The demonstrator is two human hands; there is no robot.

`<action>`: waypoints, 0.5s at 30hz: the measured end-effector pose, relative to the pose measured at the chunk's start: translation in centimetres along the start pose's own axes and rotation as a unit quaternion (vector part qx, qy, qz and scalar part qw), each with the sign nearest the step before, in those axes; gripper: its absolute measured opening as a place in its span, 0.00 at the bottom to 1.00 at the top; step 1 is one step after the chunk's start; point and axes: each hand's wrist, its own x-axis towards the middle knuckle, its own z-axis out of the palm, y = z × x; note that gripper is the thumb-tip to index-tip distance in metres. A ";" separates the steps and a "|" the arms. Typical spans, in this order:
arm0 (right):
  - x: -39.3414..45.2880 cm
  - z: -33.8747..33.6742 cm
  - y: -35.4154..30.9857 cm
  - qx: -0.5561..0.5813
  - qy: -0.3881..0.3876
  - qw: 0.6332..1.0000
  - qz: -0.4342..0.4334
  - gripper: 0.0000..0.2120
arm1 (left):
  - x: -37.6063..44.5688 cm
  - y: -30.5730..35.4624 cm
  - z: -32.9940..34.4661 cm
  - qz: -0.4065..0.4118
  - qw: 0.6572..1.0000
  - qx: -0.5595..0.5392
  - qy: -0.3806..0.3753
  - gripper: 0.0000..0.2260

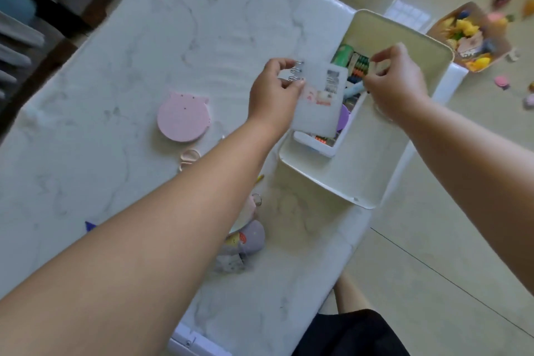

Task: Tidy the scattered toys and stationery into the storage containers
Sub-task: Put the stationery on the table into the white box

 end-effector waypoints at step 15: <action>-5.1 2.9 -3.2 0.010 -0.109 0.991 -0.080 0.17 | -2.7 -5.2 -5.1 0.011 0.971 0.230 0.071 0.08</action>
